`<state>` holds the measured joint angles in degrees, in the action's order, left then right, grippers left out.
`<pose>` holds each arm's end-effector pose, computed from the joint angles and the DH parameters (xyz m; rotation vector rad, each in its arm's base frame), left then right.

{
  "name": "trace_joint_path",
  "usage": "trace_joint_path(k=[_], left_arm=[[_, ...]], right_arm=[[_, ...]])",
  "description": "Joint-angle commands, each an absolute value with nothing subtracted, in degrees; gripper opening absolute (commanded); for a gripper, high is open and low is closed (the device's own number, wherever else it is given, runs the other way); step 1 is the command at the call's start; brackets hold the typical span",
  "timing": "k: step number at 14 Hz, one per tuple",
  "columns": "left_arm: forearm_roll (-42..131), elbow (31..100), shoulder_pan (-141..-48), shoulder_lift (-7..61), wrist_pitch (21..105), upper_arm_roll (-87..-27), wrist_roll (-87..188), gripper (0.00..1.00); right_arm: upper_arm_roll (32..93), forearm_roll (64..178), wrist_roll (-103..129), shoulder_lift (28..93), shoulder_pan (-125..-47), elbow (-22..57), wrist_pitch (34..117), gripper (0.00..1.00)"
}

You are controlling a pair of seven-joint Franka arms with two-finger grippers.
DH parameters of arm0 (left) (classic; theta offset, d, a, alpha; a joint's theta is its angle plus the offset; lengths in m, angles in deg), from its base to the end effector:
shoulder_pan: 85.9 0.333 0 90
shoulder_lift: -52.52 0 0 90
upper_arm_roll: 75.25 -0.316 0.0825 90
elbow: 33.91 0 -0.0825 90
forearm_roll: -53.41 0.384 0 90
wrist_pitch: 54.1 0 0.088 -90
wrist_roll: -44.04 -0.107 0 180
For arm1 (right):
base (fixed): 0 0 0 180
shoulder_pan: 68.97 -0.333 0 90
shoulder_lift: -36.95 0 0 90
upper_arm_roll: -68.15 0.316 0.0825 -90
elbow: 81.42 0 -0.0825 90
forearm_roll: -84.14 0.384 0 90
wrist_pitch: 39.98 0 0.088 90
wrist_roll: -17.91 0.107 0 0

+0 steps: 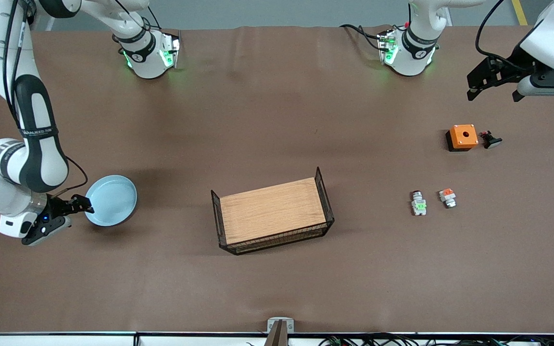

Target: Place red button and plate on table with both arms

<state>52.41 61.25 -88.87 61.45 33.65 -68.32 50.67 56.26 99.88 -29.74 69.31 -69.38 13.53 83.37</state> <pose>0.4927 -0.0934 0.6603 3.1377 -0.0891 0.0397 0.6674 -0.1081 0.2827 -2.9225 -0.7494 -0.0167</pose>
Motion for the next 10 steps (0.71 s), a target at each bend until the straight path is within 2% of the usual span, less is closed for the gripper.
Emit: trace_joint_path(k=[1, 5, 10], left_arm=[[53.8, 62.1, -88.7, 62.2, 34.6, -67.4, 51.2, 1.00], [53.1, 62.0, -88.6, 62.3, 34.6, -67.4, 51.2, 1.00], [52.9, 62.0, -88.5, 62.3, 34.6, -67.5, 51.5, 1.00]], right_arm=[[56.2, 96.1, -20.0, 66.1, -71.2, 9.3, 74.0, 1.00], [56.3, 87.0, -9.6, 60.5, -75.0, 5.2, 62.7, 1.00], [56.3, 84.9, 5.9, 52.6, -77.0, 4.6, 53.0, 1.00]])
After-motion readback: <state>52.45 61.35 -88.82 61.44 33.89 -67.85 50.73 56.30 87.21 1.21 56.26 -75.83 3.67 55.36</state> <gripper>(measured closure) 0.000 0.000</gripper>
